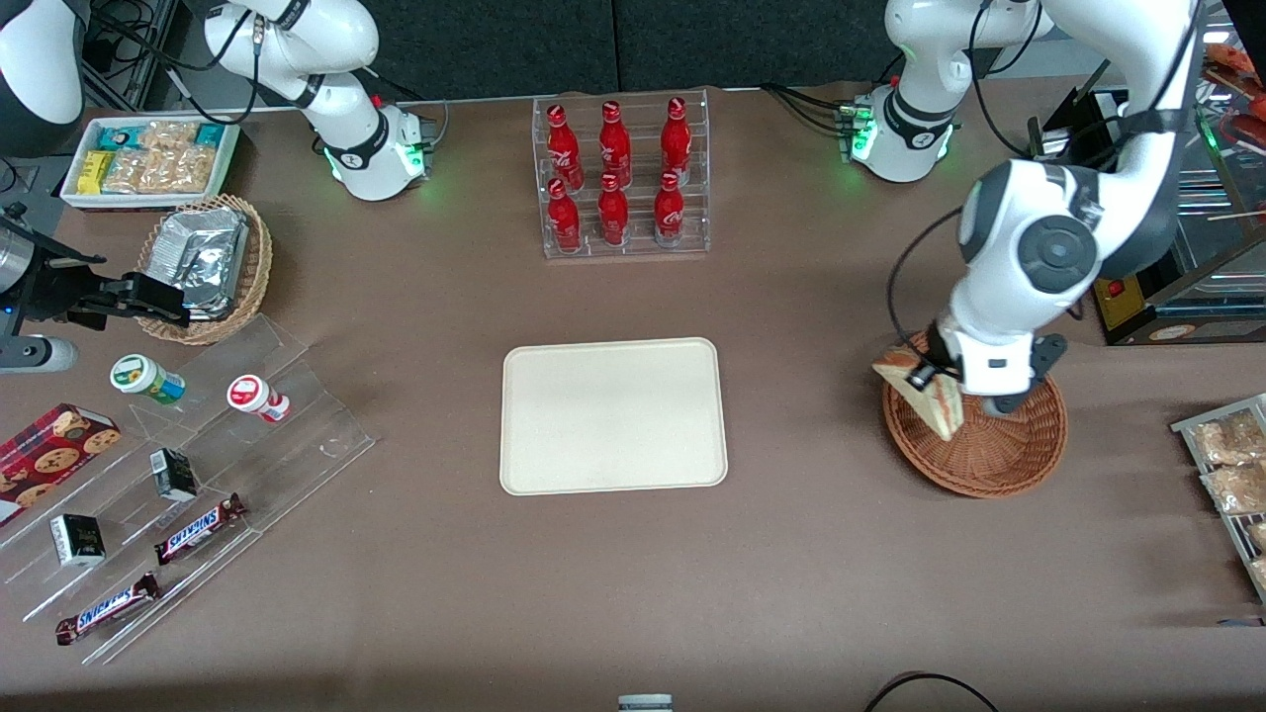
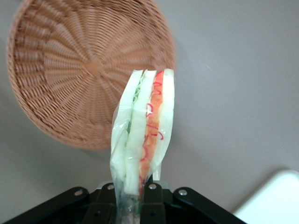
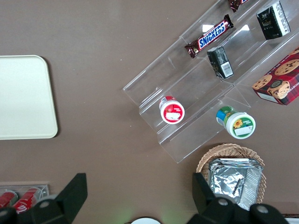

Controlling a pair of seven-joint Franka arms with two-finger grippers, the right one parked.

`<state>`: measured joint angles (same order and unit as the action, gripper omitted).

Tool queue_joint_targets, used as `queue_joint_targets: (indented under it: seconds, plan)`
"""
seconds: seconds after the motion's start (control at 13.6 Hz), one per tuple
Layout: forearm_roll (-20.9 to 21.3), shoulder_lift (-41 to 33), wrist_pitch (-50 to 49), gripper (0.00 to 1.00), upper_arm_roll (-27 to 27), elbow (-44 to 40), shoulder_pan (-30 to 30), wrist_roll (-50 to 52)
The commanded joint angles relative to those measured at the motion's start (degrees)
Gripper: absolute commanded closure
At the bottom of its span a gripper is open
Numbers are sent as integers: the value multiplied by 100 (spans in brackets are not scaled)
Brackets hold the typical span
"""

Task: Place sandwich from basket to tray
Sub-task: 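Lift the sandwich out of the basket with the left gripper, then carry the sandwich with the left gripper over the cream tray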

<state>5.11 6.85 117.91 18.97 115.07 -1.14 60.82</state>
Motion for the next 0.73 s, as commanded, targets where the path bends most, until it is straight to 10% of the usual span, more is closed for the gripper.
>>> queue_joint_targets:
  seconds: [0.0, 0.66]
  plan:
    - [131, 115, -434, 100, 527, -484, 122, 88]
    - [1166, 2011, -479, 100, 573, -2074, 2222, 482]
